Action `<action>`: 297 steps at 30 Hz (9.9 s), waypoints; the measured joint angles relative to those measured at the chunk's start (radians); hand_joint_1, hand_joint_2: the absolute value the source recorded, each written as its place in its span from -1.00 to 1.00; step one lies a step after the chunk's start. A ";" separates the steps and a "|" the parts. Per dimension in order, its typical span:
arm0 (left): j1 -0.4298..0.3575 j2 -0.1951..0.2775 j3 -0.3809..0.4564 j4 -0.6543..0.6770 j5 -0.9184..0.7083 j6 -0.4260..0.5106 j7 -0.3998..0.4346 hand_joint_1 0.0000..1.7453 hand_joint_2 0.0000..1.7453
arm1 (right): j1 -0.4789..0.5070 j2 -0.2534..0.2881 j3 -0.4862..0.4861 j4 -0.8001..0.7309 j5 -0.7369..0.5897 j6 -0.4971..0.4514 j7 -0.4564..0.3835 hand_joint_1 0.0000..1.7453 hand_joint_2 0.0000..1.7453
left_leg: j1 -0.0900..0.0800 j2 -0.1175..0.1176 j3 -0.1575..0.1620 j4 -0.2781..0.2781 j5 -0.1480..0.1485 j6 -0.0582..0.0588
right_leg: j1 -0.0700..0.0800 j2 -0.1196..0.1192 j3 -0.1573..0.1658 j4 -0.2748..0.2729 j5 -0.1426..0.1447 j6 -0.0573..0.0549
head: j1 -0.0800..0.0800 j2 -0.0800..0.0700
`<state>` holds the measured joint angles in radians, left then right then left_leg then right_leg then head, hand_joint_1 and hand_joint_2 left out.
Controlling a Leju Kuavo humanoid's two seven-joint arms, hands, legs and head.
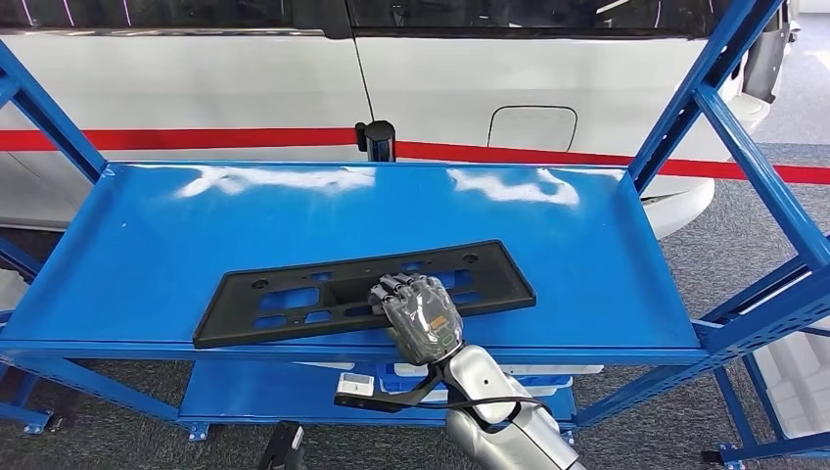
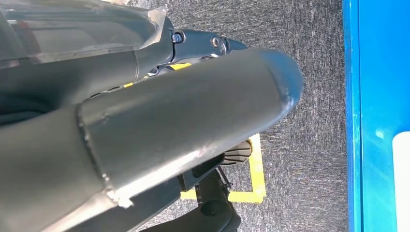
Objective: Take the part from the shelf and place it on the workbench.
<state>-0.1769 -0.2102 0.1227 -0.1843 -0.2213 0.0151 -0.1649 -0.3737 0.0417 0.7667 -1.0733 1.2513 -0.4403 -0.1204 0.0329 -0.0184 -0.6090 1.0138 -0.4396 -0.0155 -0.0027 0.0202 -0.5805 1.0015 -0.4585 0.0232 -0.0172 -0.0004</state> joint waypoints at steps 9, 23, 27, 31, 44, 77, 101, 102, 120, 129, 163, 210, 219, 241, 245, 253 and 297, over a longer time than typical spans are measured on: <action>0.000 0.000 -0.005 0.000 0.000 0.003 -0.015 -1.00 -1.00 | 0.004 -0.011 -0.001 -0.028 0.001 0.024 0.002 1.00 1.00 | 0.000 0.000 0.001 0.000 0.000 0.000 | 0.000 0.000 0.001 0.000 0.000 0.000 | 0.000 0.000; 0.000 0.000 -0.005 0.000 0.003 0.009 -0.024 -1.00 1.00 | 0.005 -0.014 -0.003 -0.031 0.008 0.004 0.000 1.00 1.00 | 0.000 0.000 0.001 0.000 0.000 0.000 | 0.000 0.000 0.001 0.000 0.000 0.000 | 0.000 0.000; 0.006 -0.002 -0.005 0.000 0.006 0.041 -0.035 -1.00 1.00 | 0.006 -0.017 -0.013 -0.055 0.030 -0.042 0.010 1.00 1.00 | 0.000 0.000 0.001 0.000 0.000 0.000 | 0.000 0.000 0.002 0.000 0.000 0.000 | 0.000 0.000; 0.018 -0.005 -0.003 0.000 0.015 0.045 -0.033 -1.00 1.00 | 0.002 -0.027 -0.047 -0.129 0.067 -0.044 0.031 1.00 1.00 | 0.000 0.000 0.000 0.000 0.000 0.000 | 0.000 0.000 0.001 0.000 0.000 0.000 | 0.000 0.000; 0.021 -0.005 -0.002 0.000 0.028 0.014 -0.027 -1.00 1.00 | -0.072 -0.055 -0.140 -0.285 0.075 -0.013 0.031 1.00 1.00 | 0.000 0.000 0.001 0.000 0.000 0.000 | 0.000 0.000 0.002 0.000 0.000 0.000 | 0.000 0.000; 0.023 0.002 0.040 0.001 0.063 -0.009 0.004 -1.00 1.00 | -0.112 -0.092 -0.160 -0.284 -0.040 -0.045 -0.009 1.00 1.00 | -0.005 0.018 -0.072 0.258 -0.149 0.022 | 0.006 -0.005 -0.066 0.050 0.025 -0.041 | 0.001 0.000; 0.024 0.006 0.056 -0.001 0.076 -0.009 0.003 -1.00 1.00 | -0.089 -0.105 -0.170 -0.296 -0.052 -0.052 -0.012 1.00 1.00 | 0.016 0.030 -0.069 0.034 0.027 -0.005 | -0.043 -0.013 0.007 0.050 -0.037 0.010 | 0.007 0.000; 0.025 0.006 0.056 0.000 0.076 -0.009 0.003 -1.00 1.00 | -0.089 -0.104 -0.170 -0.296 -0.051 -0.052 -0.012 1.00 1.00 | 0.016 0.029 -0.084 0.078 -0.016 -0.006 | -0.040 -0.013 -0.003 0.050 -0.028 -0.003 | 0.004 0.000; 0.018 0.008 0.067 -0.002 0.078 -0.012 0.002 -1.00 1.00 | -0.082 -0.100 -0.184 -0.306 -0.051 -0.052 -0.014 1.00 1.00 | -0.035 0.033 0.041 -0.045 0.014 0.077 | -0.015 -0.020 -0.143 0.232 -0.084 -0.003 | 0.007 0.000; 0.021 0.007 0.067 -0.002 0.082 -0.012 0.002 -1.00 1.00 | -0.074 -0.099 -0.188 -0.307 -0.051 -0.053 -0.016 1.00 1.00 | -0.016 0.038 -0.056 -0.001 0.073 0.023 | -0.025 -0.019 0.053 0.021 -0.058 0.025 | 0.008 0.000; 0.022 0.014 0.095 -0.002 0.112 0.002 -0.009 -1.00 1.00 | 0.083 -0.135 -0.263 -0.508 -0.032 -0.101 -0.033 1.00 1.00 | -0.052 0.017 -0.063 0.015 0.032 0.044 | -0.005 -0.026 0.087 -0.046 -0.031 -0.039 | 0.003 0.000; 0.028 0.039 0.173 -0.001 0.187 0.077 -0.010 -1.00 1.00 | 0.136 -0.123 -0.333 -0.437 -0.135 -0.183 -0.126 1.00 1.00 | -0.020 0.017 0.060 -0.001 -0.040 0.057 | -0.017 -0.031 -0.098 0.098 -0.023 0.017 | -0.004 0.000; 0.030 0.041 0.188 -0.001 0.191 0.092 -0.010 -1.00 1.00 | 0.113 -0.116 -0.327 -0.392 -0.157 -0.192 -0.133 1.00 1.00 | -0.027 0.018 -0.060 0.000 0.068 0.045 | -0.010 -0.023 0.094 0.032 -0.071 0.026 | 0.001 0.000; 0.048 0.047 0.210 0.003 0.208 0.107 -0.012 -1.00 1.00 | 0.106 -0.101 -0.318 -0.344 -0.213 -0.209 -0.162 1.00 1.00 | -0.024 0.024 0.059 -0.019 -0.027 0.067 | -0.006 -0.024 -0.097 0.110 -0.029 -0.006 | -0.009 0.000; 0.050 0.046 0.212 0.003 0.208 0.105 -0.017 -1.00 1.00 | 0.112 -0.102 -0.317 -0.339 -0.214 -0.209 -0.162 1.00 1.00 | -0.023 0.027 -0.006 -0.017 0.026 0.063 | -0.014 -0.024 -0.113 0.297 -0.090 0.014 | -0.004 0.000; 0.055 0.049 0.212 0.003 0.200 0.093 -0.019 -1.00 1.00 | 0.132 -0.103 -0.325 -0.341 -0.191 -0.213 -0.159 1.00 1.00 | -0.020 0.027 -0.066 -0.010 0.092 0.019 | -0.011 -0.020 0.105 -0.012 -0.079 -0.007 | -0.008 0.000; 0.079 0.041 0.207 0.003 0.127 0.318 -0.149 -1.00 1.00 | 0.178 -0.052 -0.377 -0.391 -0.132 -0.142 -0.128 1.00 1.00 | 0.006 0.104 0.029 -0.028 0.024 0.006 | -0.041 -0.069 0.023 -0.002 -0.001 0.052 | 0.011 0.000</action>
<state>-0.0976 -0.1690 0.3296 -0.1816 -0.0944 0.3331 -0.3135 -0.1960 -0.0106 0.3901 -1.4645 1.1195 -0.5825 -0.2481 0.0384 0.0854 -0.5799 0.9854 -0.4154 -0.0096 -0.0441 -0.0485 -0.5572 0.9997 -0.4598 0.0750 -0.0066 -0.0004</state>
